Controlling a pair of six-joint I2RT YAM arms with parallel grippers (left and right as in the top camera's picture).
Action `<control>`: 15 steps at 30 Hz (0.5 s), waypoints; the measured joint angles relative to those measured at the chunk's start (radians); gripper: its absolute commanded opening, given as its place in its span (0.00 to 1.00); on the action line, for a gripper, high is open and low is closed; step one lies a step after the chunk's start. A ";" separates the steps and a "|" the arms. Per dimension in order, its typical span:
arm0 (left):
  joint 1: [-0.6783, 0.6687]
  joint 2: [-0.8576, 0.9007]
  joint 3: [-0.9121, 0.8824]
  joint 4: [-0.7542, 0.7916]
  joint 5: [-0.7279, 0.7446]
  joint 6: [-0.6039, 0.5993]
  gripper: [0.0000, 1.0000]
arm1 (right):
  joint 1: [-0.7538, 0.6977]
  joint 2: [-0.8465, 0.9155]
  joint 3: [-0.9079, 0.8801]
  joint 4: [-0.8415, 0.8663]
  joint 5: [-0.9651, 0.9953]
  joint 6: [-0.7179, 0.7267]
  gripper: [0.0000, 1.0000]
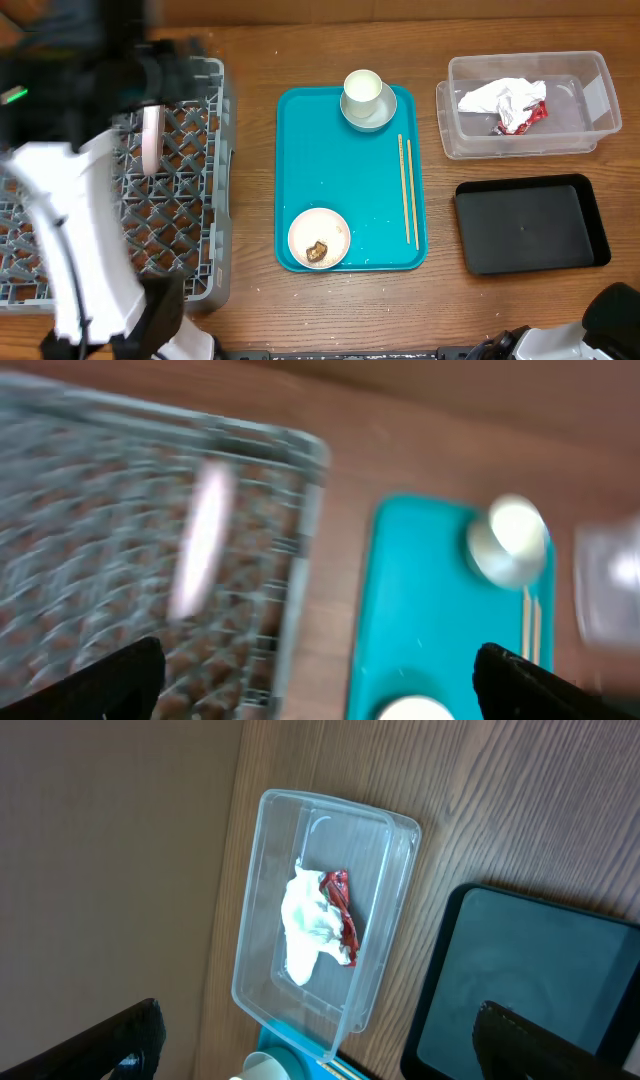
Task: Sort waste into correct bins and load items into the dishwasher
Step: 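Release the plate and pull the left gripper back from the rack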
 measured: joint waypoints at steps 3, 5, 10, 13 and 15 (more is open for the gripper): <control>0.148 -0.045 0.002 0.000 0.003 -0.043 1.00 | 0.000 0.000 0.000 0.000 0.000 0.000 1.00; 0.241 -0.056 0.004 -0.002 0.016 -0.063 1.00 | 0.000 0.000 0.000 0.000 0.000 0.000 1.00; 0.373 -0.054 0.004 -0.003 0.043 -0.081 1.00 | 0.000 0.000 0.000 0.000 0.000 0.000 1.00; 0.387 -0.054 0.004 -0.003 0.053 -0.081 1.00 | 0.000 0.000 0.000 0.000 0.000 0.000 1.00; 0.387 -0.054 0.004 -0.003 0.058 -0.081 1.00 | 0.000 0.000 0.000 0.000 0.000 0.000 1.00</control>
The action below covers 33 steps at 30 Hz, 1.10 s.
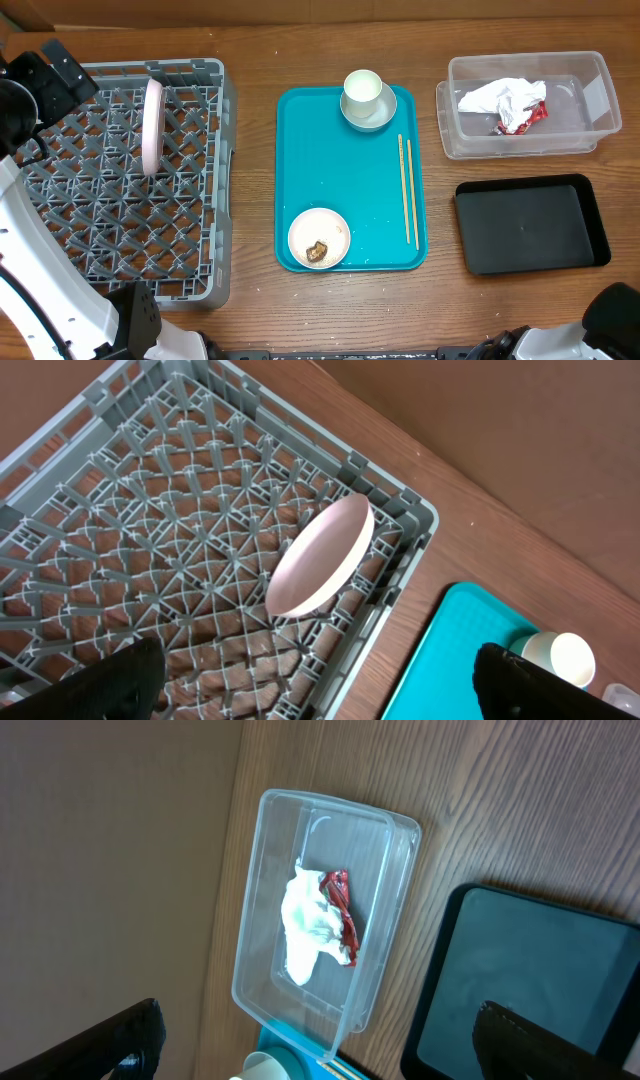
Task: Sort waste into correct bins and load items into the dishwasher
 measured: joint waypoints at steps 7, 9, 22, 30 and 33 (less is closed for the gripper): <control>0.000 0.000 0.000 0.010 -0.005 0.000 1.00 | 0.000 0.000 0.000 0.009 0.000 -0.001 1.00; 0.000 0.000 0.000 0.010 -0.029 0.000 1.00 | 0.000 0.000 0.000 0.008 -0.013 0.004 1.00; 0.000 0.001 0.000 0.003 -0.105 0.000 1.00 | 0.319 0.001 0.000 -0.075 -0.319 -0.335 0.99; 0.006 0.059 0.000 0.000 -0.148 0.003 1.00 | 0.848 0.048 -0.001 0.060 -0.001 -0.405 1.00; 0.016 0.089 0.000 0.000 -0.165 0.008 1.00 | 0.949 0.076 -0.001 0.110 0.065 -0.411 1.00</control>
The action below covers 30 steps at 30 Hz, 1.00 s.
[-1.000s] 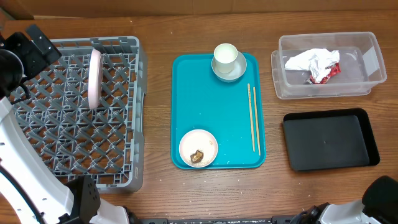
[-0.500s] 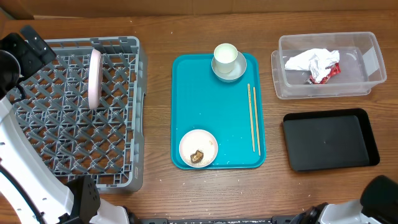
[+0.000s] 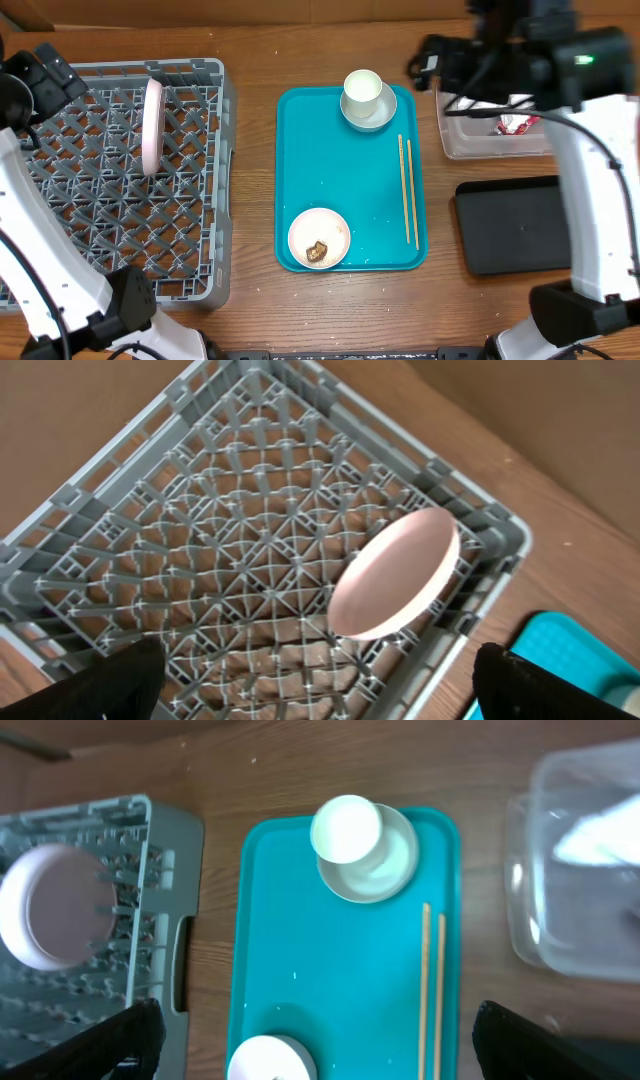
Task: Sort waste into correct bins and load items into the dishwasher
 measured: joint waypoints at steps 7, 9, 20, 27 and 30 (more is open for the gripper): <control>0.004 0.021 0.000 0.000 -0.013 0.000 1.00 | 0.122 0.100 0.000 0.087 0.053 -0.007 1.00; 0.004 0.021 0.000 0.000 -0.013 0.000 1.00 | 0.139 0.130 0.000 0.107 0.049 -0.007 1.00; 0.004 0.021 0.000 0.000 -0.008 0.000 1.00 | 0.161 0.246 -0.001 0.277 0.020 0.010 0.91; 0.004 0.021 0.000 0.000 -0.004 0.000 1.00 | 0.175 0.369 -0.002 0.329 0.077 0.043 0.71; 0.004 0.021 0.000 0.000 -0.003 0.000 1.00 | 0.197 0.413 -0.002 0.344 0.140 0.042 0.64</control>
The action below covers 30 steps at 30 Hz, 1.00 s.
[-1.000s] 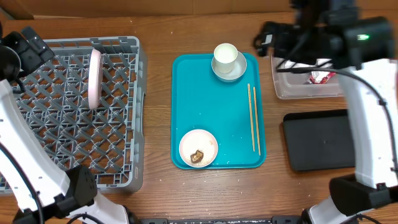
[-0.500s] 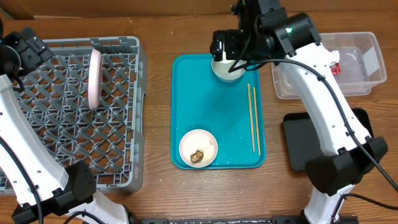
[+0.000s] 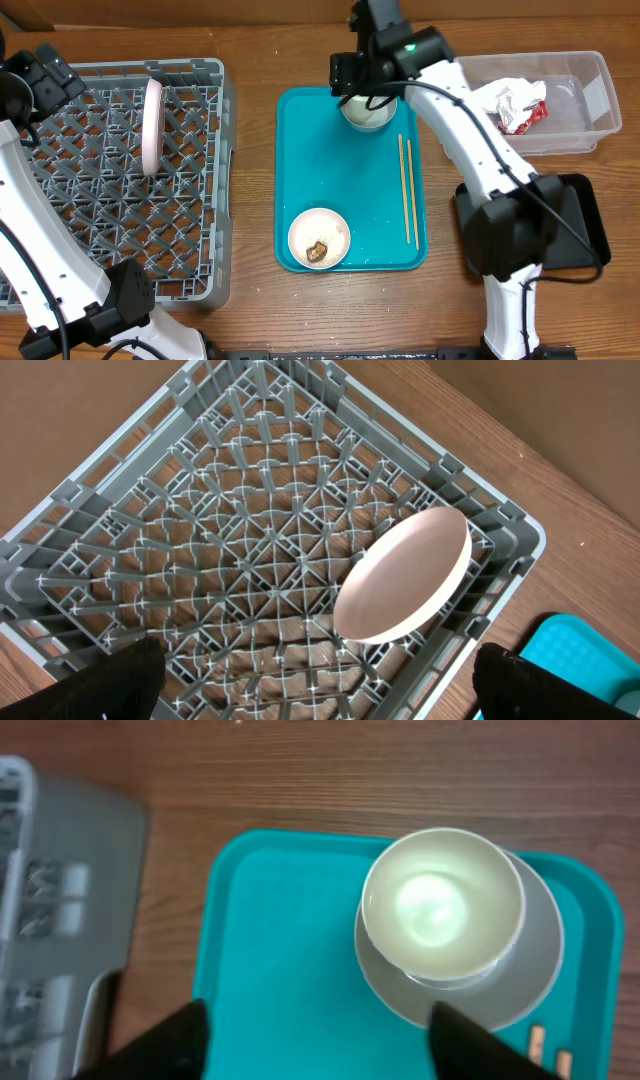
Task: Sort waste into correct bins and load items into the dishwasher
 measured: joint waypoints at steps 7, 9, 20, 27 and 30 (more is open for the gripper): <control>0.000 0.000 0.000 0.000 0.000 0.000 1.00 | 0.061 0.069 -0.001 0.100 0.102 -0.022 0.63; 0.000 0.000 0.000 0.000 0.000 0.000 1.00 | 0.077 0.092 -0.001 0.103 0.139 -0.023 0.64; 0.000 0.000 0.000 0.000 0.000 0.000 1.00 | 0.079 0.062 -0.002 0.058 0.206 0.053 1.00; 0.000 0.000 0.000 0.000 0.000 0.000 1.00 | -0.026 -0.139 0.000 -0.126 0.123 0.125 1.00; 0.000 0.000 0.000 0.000 0.003 0.000 1.00 | -0.064 -0.197 0.004 -0.267 -0.025 0.140 1.00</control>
